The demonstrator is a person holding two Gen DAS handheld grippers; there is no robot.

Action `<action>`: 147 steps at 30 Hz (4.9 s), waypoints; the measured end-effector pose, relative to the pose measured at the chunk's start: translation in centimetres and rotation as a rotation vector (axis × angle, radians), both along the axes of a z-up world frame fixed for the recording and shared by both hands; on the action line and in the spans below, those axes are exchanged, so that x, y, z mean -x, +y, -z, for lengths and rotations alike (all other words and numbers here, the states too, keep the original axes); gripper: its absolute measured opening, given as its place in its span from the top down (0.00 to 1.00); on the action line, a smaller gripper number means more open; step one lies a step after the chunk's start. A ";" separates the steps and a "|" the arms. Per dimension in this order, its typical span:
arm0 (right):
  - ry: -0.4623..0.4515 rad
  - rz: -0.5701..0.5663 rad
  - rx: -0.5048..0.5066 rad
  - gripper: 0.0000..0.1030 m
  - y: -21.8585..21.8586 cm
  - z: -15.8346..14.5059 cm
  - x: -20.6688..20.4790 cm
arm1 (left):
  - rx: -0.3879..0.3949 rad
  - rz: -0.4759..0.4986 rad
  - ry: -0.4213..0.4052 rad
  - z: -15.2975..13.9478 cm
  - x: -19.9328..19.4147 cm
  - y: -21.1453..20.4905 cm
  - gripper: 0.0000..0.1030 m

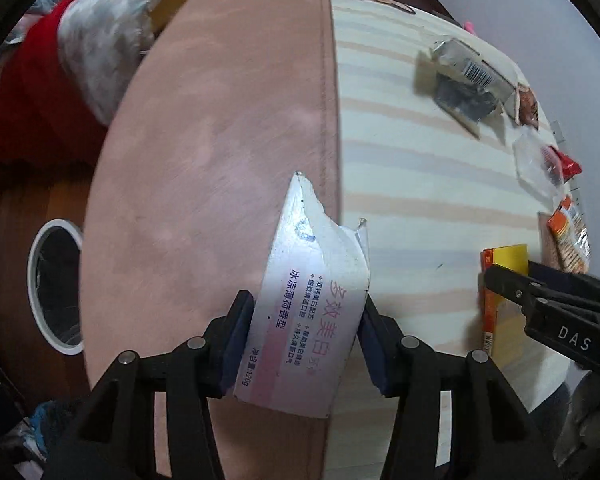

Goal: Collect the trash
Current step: 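Grasp the yellow cigarette box with the right tool while the left tool grasps the tissue box, then carry both boxes over the white bin and open both tools, then move both tools back toward the table, then grasp the orange snack bag with the right tool while the left tool grasps the clear plastic tray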

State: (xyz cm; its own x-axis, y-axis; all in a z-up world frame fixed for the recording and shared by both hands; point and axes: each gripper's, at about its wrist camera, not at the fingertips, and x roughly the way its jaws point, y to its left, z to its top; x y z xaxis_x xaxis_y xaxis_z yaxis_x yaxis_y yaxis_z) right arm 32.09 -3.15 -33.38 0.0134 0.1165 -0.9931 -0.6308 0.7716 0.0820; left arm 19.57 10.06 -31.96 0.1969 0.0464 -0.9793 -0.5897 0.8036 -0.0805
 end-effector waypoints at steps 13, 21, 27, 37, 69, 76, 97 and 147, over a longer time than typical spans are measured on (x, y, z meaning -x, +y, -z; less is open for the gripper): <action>-0.096 -0.007 0.071 0.31 -0.2 1.0 5.1 | -0.090 0.039 0.002 0.8 0.3 -1.3 0.56; -0.107 0.020 -0.001 0.44 -3.4 -0.5 7.4 | -0.127 -0.004 -0.062 -1.7 3.5 -2.5 0.57; -0.142 0.007 -0.121 0.44 -3.2 -4.9 9.8 | -0.192 -0.031 -0.179 -7.2 7.3 -2.0 0.57; -0.154 -0.138 -0.334 0.44 4.3 -14.0 15.6 | -0.314 -0.172 -0.335 -16.4 16.1 4.4 0.57; 0.245 -0.520 -0.031 0.42 43.0 10.9 31.2 | 0.244 -0.716 -0.096 7.2 36.6 35.8 0.02; 0.206 -0.561 -0.020 0.03 42.9 11.4 32.3 | 0.120 -0.735 -0.035 6.7 38.5 34.9 0.02; 0.003 -0.584 -0.005 0.00 36.4 6.5 32.6 | -0.136 -0.667 0.051 2.9 38.2 28.1 0.02; -0.083 0.072 0.036 0.01 -9.9 -3.2 -11.8 | -0.110 0.024 -0.068 -2.4 -6.6 -6.7 0.02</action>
